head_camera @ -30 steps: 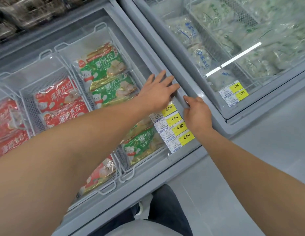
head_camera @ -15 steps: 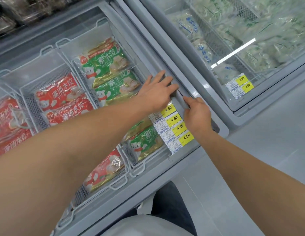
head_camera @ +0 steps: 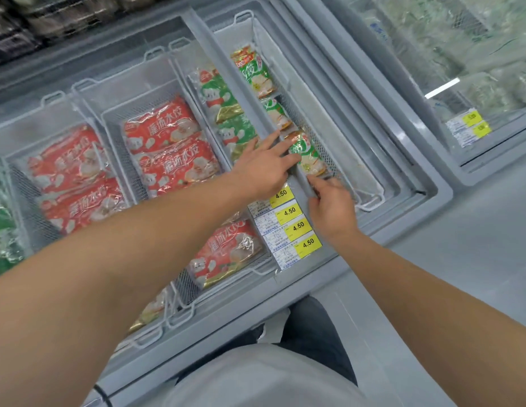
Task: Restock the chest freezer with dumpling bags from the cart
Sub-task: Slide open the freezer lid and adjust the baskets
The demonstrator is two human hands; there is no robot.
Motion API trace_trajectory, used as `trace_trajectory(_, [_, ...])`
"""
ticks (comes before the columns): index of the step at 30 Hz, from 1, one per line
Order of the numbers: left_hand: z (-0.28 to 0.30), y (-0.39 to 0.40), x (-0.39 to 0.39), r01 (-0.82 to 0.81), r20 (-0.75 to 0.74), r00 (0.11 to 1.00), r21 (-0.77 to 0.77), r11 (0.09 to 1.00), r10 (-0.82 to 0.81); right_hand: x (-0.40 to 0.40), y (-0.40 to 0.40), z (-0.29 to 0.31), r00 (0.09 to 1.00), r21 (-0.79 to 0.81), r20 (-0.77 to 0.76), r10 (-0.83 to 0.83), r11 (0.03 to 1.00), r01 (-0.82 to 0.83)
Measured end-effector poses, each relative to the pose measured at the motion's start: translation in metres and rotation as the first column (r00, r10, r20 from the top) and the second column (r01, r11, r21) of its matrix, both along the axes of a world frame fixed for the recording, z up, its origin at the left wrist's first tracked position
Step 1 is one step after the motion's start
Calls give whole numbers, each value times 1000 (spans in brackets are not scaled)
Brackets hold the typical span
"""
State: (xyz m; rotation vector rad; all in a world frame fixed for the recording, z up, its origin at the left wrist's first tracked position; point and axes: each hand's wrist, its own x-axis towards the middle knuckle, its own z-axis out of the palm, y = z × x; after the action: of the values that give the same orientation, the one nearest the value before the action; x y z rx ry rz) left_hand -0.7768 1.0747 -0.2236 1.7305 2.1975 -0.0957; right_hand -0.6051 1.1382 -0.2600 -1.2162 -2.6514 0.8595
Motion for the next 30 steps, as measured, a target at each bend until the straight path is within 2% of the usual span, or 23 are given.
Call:
trace_trajectory(7, [-4, -79, -18, -23, -34, 999, 0, 1000, 23, -16, -68, 0, 994, -49, 18, 110, 993, -109])
trace_trajectory(11, [-2, -110, -20, -46, -71, 996, 4, 999, 46, -21, -94, 3, 985, -92, -30, 171, 981, -173])
trace_trajectory(16, [5, -134, -18, -114, -55, 992, -29, 993, 112, -27, -111, 4, 966, -102, -6, 258, 961, -258])
trace_trajectory(23, [19, -158, -18, -148, -59, 988, -74, 986, 144, -36, -132, 10, 954, -84, 34, 298, 952, -295])
trace_trajectory(30, [21, -196, -33, -133, -55, 990, -97, 986, 128, -46, -172, 10, 967, -77, 15, 253, 965, -251])
